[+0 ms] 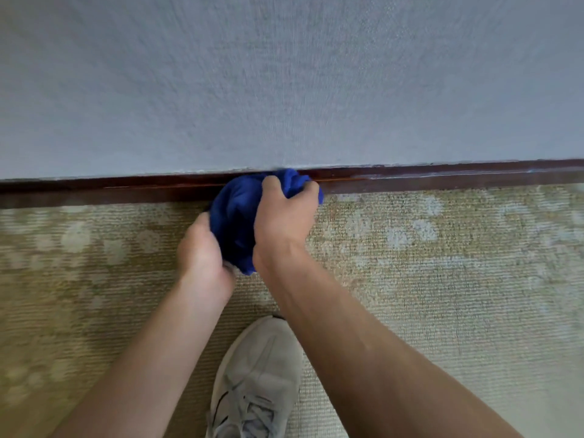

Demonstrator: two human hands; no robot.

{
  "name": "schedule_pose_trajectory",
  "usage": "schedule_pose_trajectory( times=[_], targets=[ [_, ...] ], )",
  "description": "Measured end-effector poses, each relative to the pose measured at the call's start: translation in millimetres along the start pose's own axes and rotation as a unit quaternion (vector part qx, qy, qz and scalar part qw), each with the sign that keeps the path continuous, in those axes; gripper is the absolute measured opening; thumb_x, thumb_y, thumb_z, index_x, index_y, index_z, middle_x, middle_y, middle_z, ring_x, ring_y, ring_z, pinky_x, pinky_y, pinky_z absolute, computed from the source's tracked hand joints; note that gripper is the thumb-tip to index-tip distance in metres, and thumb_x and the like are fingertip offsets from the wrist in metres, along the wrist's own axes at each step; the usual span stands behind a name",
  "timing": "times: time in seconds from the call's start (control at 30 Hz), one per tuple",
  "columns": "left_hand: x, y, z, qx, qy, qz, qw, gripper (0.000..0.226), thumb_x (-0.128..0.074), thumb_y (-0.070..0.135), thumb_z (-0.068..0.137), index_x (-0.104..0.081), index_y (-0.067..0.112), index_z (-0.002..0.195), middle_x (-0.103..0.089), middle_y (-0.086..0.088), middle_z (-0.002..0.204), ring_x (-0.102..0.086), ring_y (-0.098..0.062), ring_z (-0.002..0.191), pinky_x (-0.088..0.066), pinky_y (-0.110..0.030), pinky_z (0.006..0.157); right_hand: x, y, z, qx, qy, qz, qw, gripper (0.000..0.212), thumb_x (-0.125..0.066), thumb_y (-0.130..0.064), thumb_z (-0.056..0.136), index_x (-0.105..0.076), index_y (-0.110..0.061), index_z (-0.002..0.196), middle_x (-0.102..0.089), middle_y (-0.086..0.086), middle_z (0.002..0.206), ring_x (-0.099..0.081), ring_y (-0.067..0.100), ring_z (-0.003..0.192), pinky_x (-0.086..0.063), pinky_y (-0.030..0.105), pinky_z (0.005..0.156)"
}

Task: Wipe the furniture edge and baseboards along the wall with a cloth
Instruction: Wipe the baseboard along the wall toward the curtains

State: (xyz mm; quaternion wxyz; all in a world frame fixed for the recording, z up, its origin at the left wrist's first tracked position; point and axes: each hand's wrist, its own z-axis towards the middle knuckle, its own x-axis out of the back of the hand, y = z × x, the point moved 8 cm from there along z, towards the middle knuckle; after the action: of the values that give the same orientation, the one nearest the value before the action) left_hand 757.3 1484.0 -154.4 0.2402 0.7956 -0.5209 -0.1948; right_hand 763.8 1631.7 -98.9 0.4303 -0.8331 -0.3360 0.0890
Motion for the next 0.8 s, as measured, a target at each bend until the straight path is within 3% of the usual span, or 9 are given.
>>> schedule_pose_trajectory(
  times=[0.07,0.2,0.27,0.33,0.5,0.6,0.67,0.73,0.8],
  targets=[
    [13,-1,4,0.005,0.019,-0.034,0.999,0.024,-0.048,0.029,0.093,-0.066,0.014,0.099,-0.069,-0.008,0.085,-0.068,-0.02,0.067,-0.052,-0.023,0.054,-8,1,-3,0.009,-0.012,-0.035,0.999,0.016,-0.061,-0.02,0.085,-0.049,-0.011,0.092,-0.053,-0.001,0.081,-0.055,0.027,0.083,-0.043,0.031,0.082],
    [-12,-6,-2,0.012,-0.066,0.021,0.998,0.025,-0.052,0.027,0.091,-0.063,0.007,0.1,-0.062,-0.012,0.073,-0.061,-0.027,0.063,-0.049,-0.024,0.046,31,-16,12,0.071,0.109,-0.047,0.99,0.017,-0.062,-0.021,0.084,-0.051,-0.011,0.091,-0.057,-0.004,0.076,-0.059,0.027,0.082,-0.046,0.034,0.081],
    [-17,-5,-6,0.011,-0.102,0.025,0.994,0.022,-0.053,0.023,0.094,-0.061,0.007,0.107,-0.068,-0.007,0.084,-0.067,-0.021,0.075,-0.056,-0.026,0.063,36,-13,14,0.049,0.142,-0.014,0.989,0.017,-0.059,-0.022,0.086,-0.047,-0.011,0.093,-0.052,-0.009,0.071,-0.055,0.021,0.074,-0.04,0.029,0.074],
    [-2,2,-5,-0.007,-0.084,0.02,0.996,0.028,-0.056,0.021,0.093,-0.06,0.007,0.117,-0.067,-0.006,0.099,-0.067,-0.019,0.088,-0.056,-0.029,0.077,23,-6,8,0.023,0.14,0.001,0.99,0.018,-0.056,-0.022,0.088,-0.043,-0.012,0.094,-0.046,-0.012,0.068,-0.049,0.018,0.068,-0.033,0.024,0.069],
    [53,29,2,-0.05,0.018,-0.021,0.998,0.024,-0.046,0.03,0.097,-0.062,0.018,0.083,-0.062,-0.001,0.071,-0.06,-0.017,0.067,-0.045,-0.021,0.056,-49,24,-27,-0.058,-0.005,-0.017,0.998,0.019,-0.056,-0.025,0.088,-0.048,-0.014,0.1,-0.051,-0.002,0.079,-0.05,0.026,0.079,-0.031,0.025,0.07],
    [57,35,-10,-0.079,-0.006,-0.028,0.996,0.024,-0.041,0.028,0.098,-0.063,0.022,0.091,-0.069,0.002,0.073,-0.066,-0.015,0.068,-0.049,-0.02,0.054,-63,29,-35,-0.077,-0.103,-0.046,0.991,0.017,-0.059,-0.022,0.087,-0.051,-0.015,0.1,-0.058,0.004,0.092,-0.059,0.029,0.093,-0.04,0.03,0.082],
    [49,29,-24,-0.076,-0.019,-0.02,0.997,0.026,-0.04,0.024,0.1,-0.065,0.022,0.092,-0.073,0.004,0.07,-0.068,-0.013,0.07,-0.053,-0.021,0.055,-52,18,-27,-0.087,-0.18,-0.075,0.977,0.021,-0.061,-0.014,0.087,-0.059,-0.01,0.108,-0.063,0.01,0.103,-0.058,0.023,0.084,-0.043,0.028,0.082],
    [35,21,-37,-0.073,-0.046,-0.005,0.996,0.025,-0.045,0.02,0.098,-0.067,0.017,0.109,-0.075,0.001,0.085,-0.07,-0.016,0.084,-0.056,-0.023,0.058,-25,-3,-12,-0.092,-0.24,-0.135,0.957,0.023,-0.06,-0.008,0.087,-0.062,-0.009,0.11,-0.062,0.011,0.102,-0.054,0.02,0.081,-0.045,0.027,0.072],
    [11,12,-56,-0.056,-0.086,0.017,0.995,0.03,-0.052,0.02,0.095,-0.065,0.014,0.121,-0.075,-0.006,0.105,-0.07,-0.021,0.1,-0.059,-0.027,0.071,22,-36,5,-0.072,-0.248,-0.219,0.941,0.016,-0.06,-0.011,0.085,-0.062,-0.01,0.1,-0.06,0.011,0.096,-0.056,0.023,0.087,-0.048,0.03,0.072]
  ],
)
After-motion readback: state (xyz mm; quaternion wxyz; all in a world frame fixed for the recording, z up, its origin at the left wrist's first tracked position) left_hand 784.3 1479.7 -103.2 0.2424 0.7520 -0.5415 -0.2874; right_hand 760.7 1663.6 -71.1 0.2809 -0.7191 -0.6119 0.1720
